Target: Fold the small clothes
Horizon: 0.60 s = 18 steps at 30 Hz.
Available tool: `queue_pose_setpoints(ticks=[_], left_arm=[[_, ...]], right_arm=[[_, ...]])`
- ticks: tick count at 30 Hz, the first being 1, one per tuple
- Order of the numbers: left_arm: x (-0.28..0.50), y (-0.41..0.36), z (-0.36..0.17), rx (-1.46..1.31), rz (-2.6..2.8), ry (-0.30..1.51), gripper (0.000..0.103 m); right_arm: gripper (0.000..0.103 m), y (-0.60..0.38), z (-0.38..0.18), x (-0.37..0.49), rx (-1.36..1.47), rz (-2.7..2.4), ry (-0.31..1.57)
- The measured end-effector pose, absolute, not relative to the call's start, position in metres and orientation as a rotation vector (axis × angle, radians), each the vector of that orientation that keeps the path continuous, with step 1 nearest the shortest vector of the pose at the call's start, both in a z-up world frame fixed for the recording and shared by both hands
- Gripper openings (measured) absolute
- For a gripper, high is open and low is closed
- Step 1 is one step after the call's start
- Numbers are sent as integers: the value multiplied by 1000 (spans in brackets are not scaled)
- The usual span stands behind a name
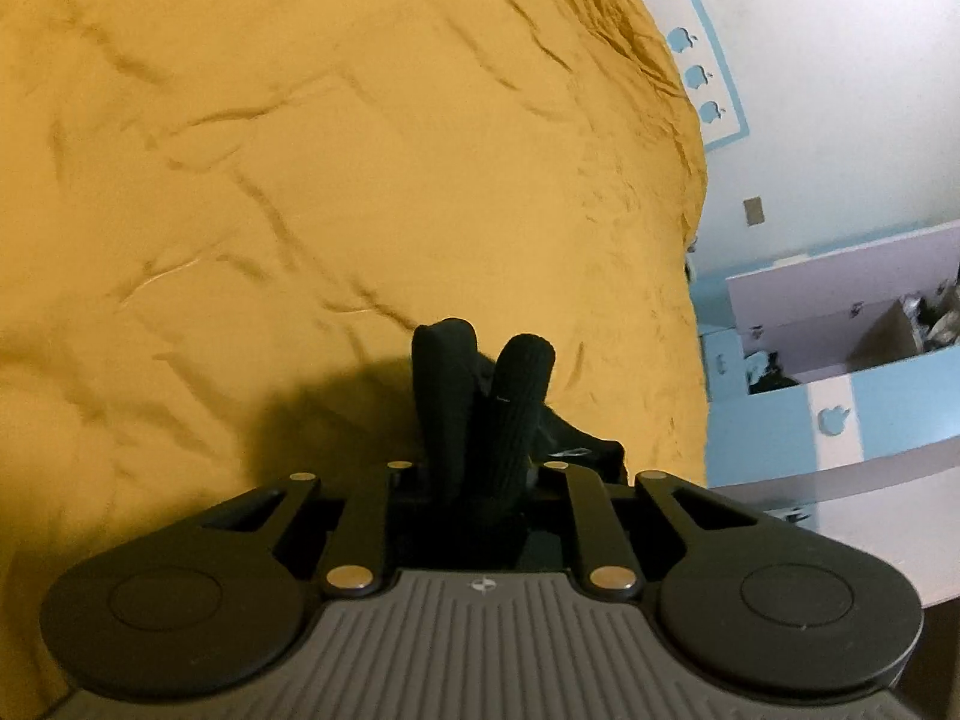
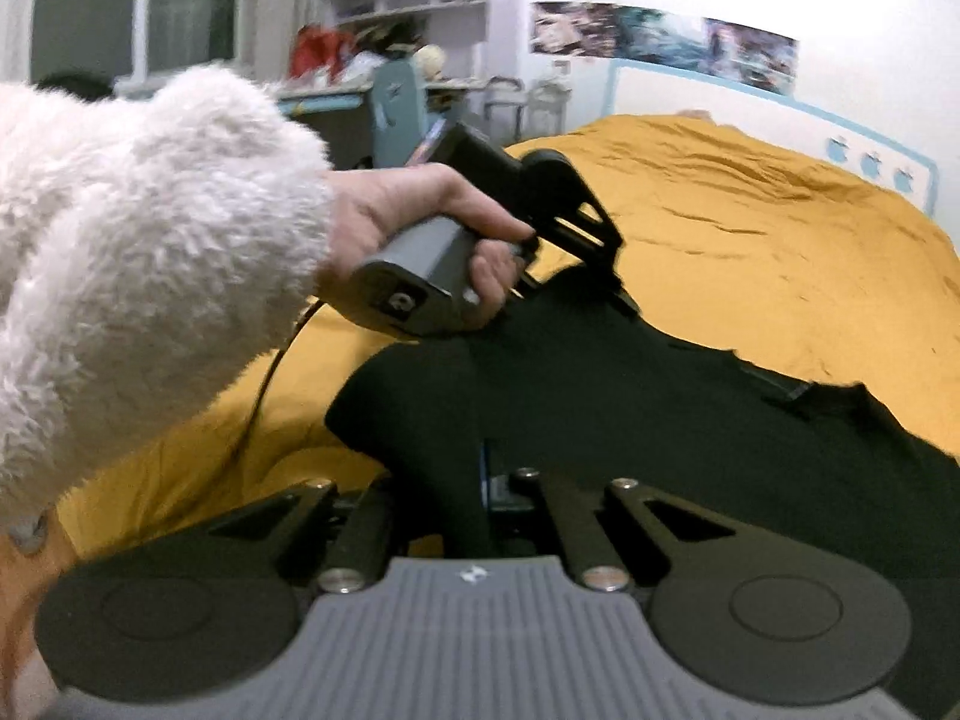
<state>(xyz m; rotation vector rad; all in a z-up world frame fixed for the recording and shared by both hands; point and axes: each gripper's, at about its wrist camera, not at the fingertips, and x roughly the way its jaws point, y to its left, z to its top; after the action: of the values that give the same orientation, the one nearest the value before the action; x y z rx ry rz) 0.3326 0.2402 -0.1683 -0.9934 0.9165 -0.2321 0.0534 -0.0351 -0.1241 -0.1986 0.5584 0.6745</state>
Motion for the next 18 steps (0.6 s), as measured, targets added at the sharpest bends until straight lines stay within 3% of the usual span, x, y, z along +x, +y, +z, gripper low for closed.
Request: queue_pose_setpoints(ticks=[10, 18], left_arm=[[352, 141, -107, -833, -225, 892, 18], [374, 58, -103, -781, -240, 880, 18]], right_arm=[[0, -121, -97, 64, 13, 570, 528], [0, -198, -95, 70, 109, 453, 484]])
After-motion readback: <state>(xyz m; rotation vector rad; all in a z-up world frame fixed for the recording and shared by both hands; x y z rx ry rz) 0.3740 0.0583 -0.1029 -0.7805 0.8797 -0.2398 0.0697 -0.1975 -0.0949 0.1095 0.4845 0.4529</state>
